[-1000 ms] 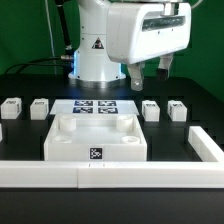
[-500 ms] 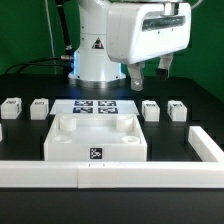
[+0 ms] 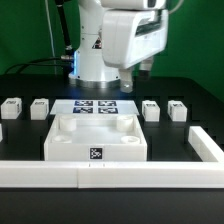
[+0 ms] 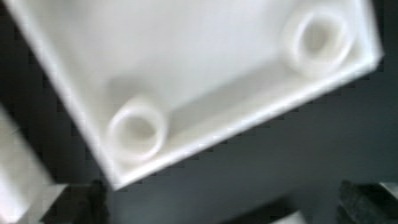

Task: Assemble square table

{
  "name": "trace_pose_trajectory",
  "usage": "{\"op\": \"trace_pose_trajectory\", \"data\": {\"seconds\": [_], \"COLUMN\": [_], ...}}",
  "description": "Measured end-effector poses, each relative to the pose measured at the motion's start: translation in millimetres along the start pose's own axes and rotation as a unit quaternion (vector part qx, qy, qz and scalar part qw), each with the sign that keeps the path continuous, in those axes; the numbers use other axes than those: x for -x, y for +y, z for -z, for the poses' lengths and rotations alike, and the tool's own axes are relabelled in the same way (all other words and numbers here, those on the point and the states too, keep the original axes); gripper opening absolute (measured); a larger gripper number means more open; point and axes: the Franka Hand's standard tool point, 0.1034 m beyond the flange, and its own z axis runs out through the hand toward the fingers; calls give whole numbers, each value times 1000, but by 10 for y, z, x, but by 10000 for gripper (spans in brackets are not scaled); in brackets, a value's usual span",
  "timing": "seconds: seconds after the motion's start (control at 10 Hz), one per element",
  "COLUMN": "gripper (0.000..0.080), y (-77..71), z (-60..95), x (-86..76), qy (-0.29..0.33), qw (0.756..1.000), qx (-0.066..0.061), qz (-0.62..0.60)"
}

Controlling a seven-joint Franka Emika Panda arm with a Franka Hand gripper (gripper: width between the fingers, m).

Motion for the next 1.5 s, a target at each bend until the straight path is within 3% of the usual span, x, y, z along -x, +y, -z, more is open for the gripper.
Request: {"op": "trace_pose_trajectory", "data": {"seconds": [0.2,0.3,0.4,0.6,0.7,0.9,1.1,1.2,1.3,1.4,1.5], "gripper": [650,650,650,650,650,650,393,393,212,83,83], "y": [-195,-291,-388,-438,-427,-399,-399,-399,-400,-392,-383], "z": [-208,-418,-687,-964,-1028,-1036,-1038,-1039,-1039,-1037,-1032], "x": [314,507,662,814,881,885,892,893,895,899,896], "qy": [2,6,10,17,18,19,18,18,18,18,19], "qw": [995,985,974,960,962,963,964,964,964,964,964], "qx": [-1,-4,-14,-20,-26,-25,-26,-26,-26,-25,-22], "qz": [99,171,227,279,271,267,266,265,265,263,263]}}
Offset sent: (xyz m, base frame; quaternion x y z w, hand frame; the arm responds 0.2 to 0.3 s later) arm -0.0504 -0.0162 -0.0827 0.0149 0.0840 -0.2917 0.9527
